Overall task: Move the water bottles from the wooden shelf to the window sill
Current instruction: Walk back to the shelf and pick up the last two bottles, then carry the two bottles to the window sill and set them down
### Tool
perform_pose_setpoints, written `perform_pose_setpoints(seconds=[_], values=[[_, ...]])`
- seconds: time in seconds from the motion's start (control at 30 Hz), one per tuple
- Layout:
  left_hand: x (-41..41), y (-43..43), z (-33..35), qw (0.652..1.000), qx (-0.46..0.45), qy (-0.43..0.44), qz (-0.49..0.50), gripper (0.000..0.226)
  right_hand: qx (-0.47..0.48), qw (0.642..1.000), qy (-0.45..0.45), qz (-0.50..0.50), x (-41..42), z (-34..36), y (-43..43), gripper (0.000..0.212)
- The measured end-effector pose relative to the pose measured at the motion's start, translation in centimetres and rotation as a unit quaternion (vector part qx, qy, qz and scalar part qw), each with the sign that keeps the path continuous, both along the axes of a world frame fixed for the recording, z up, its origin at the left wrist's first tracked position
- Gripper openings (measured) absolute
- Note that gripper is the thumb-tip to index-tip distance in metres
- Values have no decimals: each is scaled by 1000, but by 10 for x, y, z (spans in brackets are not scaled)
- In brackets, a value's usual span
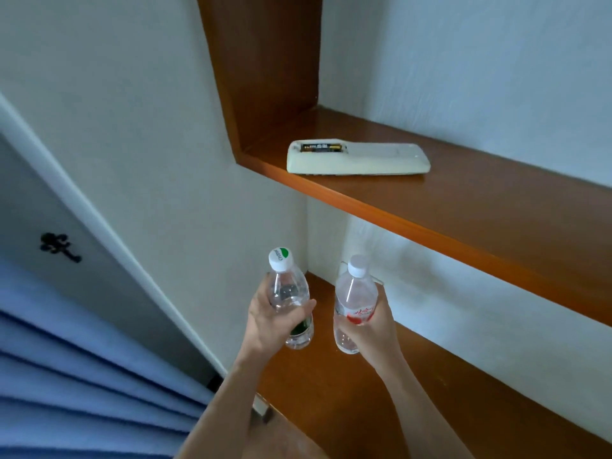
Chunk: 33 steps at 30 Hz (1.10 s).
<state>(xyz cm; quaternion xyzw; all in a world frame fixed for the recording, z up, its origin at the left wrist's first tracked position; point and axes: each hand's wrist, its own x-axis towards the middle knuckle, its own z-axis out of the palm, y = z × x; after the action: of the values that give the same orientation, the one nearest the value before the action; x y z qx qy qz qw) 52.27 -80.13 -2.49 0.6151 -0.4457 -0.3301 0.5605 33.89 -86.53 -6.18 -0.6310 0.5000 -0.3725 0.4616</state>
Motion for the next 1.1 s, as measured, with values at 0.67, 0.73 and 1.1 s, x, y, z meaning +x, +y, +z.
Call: perform_pose_setpoints(seconds=[0.67, 0.73, 1.1], values=[[20, 128, 16, 976, -27, 4, 215, 43, 43, 959, -115, 255, 65, 10, 59, 70], [22, 155, 15, 965, -17, 9, 262, 43, 46, 947, -119, 293, 78, 11, 77, 67], [33, 337, 15, 849, 12, 8, 528, 45, 80, 836, -93, 535, 176, 16, 215, 67]])
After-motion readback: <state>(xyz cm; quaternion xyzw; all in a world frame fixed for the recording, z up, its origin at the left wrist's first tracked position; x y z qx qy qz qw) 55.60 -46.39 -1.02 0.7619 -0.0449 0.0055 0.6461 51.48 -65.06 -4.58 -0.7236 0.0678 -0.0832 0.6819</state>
